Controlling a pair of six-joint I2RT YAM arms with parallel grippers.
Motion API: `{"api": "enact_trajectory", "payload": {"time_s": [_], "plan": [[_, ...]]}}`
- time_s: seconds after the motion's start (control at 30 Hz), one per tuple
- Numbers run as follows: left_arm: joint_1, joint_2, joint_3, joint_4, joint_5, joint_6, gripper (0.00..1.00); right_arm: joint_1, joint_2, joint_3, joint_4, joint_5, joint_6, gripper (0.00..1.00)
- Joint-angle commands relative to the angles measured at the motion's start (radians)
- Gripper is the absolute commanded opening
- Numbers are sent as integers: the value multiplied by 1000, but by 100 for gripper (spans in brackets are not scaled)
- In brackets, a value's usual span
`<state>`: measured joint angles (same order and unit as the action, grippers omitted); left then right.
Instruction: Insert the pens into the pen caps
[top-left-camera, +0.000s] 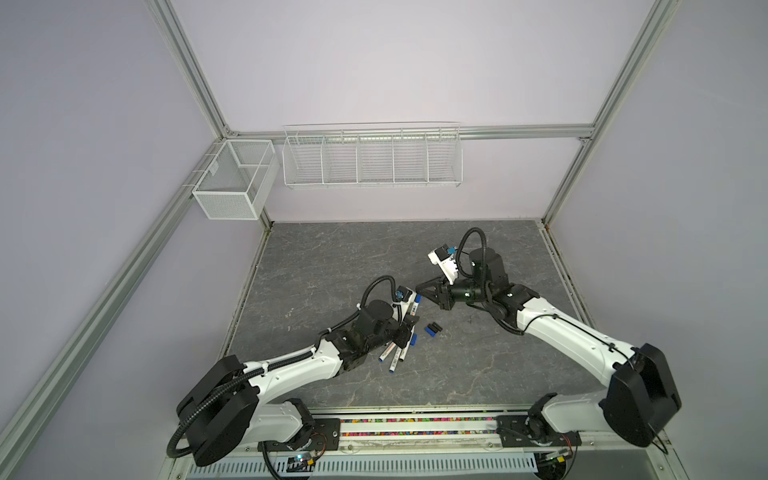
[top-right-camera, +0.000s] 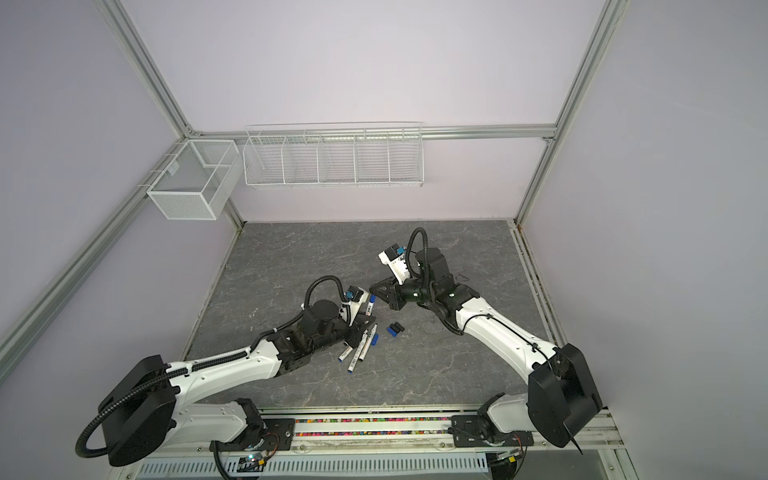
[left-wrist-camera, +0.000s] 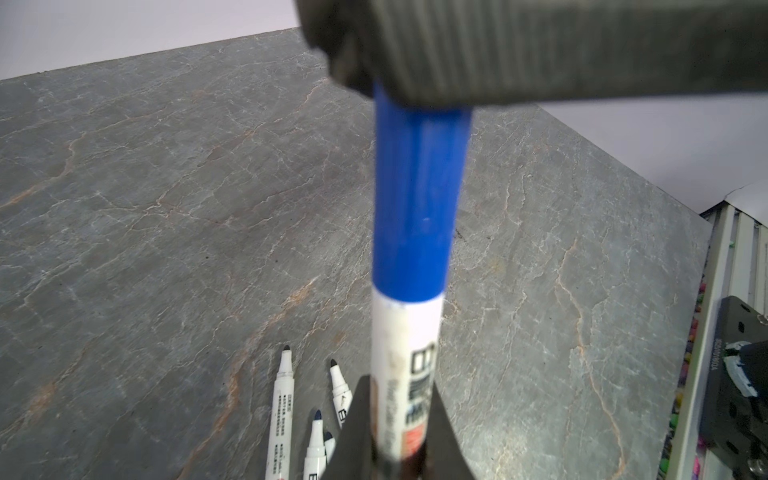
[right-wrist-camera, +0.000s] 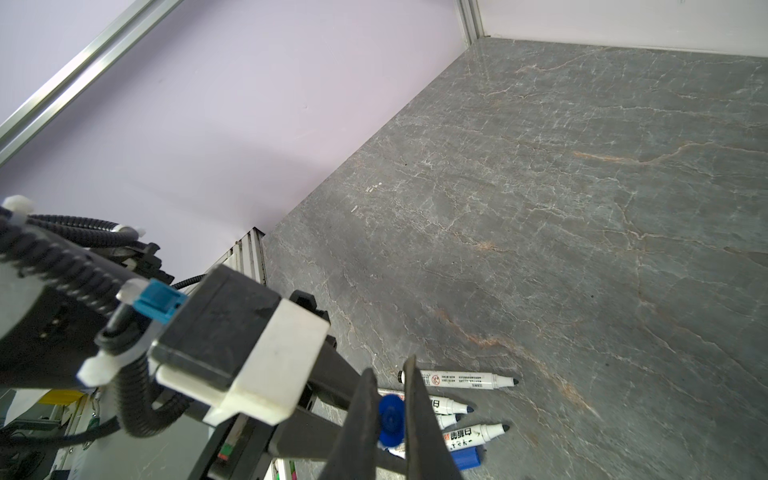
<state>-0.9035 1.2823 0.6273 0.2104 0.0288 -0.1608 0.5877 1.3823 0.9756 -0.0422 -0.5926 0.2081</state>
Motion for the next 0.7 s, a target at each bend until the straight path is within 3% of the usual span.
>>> {"api": "enact_trajectory", "payload": {"time_s": [0.0, 0.23, 0.67], "plan": [[84, -38, 214, 542, -113, -63, 0, 64, 96, -103, -488, -104, -31, 11], [101, -26, 264, 485, -47, -43, 0, 33, 62, -109, -435, -110, 8, 10], [100, -88, 157, 392, -4, -119, 0, -107, 40, -104, -342, -154, 112, 11]]}}
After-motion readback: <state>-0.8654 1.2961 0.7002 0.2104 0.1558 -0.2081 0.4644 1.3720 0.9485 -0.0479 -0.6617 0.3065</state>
